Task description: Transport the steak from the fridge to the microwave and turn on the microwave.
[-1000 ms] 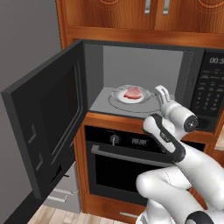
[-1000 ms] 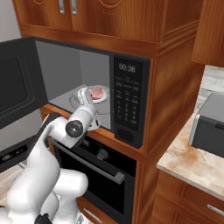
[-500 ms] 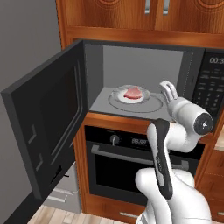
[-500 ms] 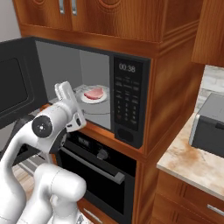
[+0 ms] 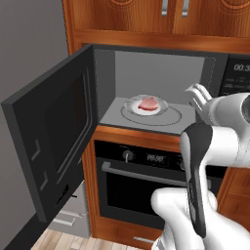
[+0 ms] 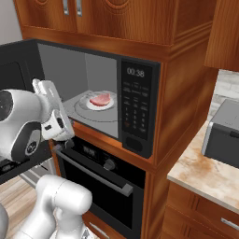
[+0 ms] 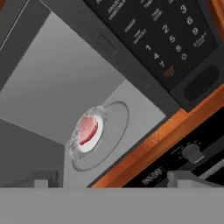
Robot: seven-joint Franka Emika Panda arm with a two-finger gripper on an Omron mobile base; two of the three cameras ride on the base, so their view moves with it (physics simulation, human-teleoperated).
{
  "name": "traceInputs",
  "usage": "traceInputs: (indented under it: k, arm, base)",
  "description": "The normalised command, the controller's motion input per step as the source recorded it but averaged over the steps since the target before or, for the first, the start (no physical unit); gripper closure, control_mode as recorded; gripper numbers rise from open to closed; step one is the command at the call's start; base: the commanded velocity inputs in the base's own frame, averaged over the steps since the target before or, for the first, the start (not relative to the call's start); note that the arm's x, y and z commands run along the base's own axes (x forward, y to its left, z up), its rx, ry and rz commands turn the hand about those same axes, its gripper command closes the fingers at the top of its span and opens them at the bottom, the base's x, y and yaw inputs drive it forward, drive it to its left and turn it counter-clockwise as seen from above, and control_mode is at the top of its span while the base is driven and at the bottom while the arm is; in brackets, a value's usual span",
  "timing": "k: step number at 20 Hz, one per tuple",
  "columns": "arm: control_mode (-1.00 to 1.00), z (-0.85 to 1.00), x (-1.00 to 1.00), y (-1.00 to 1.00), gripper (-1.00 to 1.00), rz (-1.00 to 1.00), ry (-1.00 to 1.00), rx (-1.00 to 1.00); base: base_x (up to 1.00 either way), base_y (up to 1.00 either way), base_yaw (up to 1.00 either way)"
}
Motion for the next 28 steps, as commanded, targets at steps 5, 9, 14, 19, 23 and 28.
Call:
traceInputs:
  k: [5, 9, 14, 19, 23, 28]
  arm:
    - [-1.00, -0.45, -0.63, 0.18, -1.00, 0.05, 0.11, -0.35]
    - [-1.00, -0.47, -0.72, 0.06, -1.00, 0.36, -0.12, -0.16]
    - [-1.00, -0.47, -0.60, 0.56, -1.00, 0.19, -0.22, -0.26]
    - [-1.00, -0.71, -0.42, 0.86, -1.00, 0.14, -0.30, -0.39]
    - [-1.00, -0.99, -0.29, 0.66, -1.00, 0.26, -0.43, -0.48]
    - [-1.00, -0.68, -0.16, 0.30, -1.00, 0.36, -0.29, -0.43]
  base:
    - [0.00, 0.00, 0.00]
    - [0.00, 0.00, 0.00]
    - [0.00, 0.00, 0.00]
    - [0.00, 0.00, 0.00]
    - [0.00, 0.00, 0.00]
    - [0.00, 0.00, 0.00]
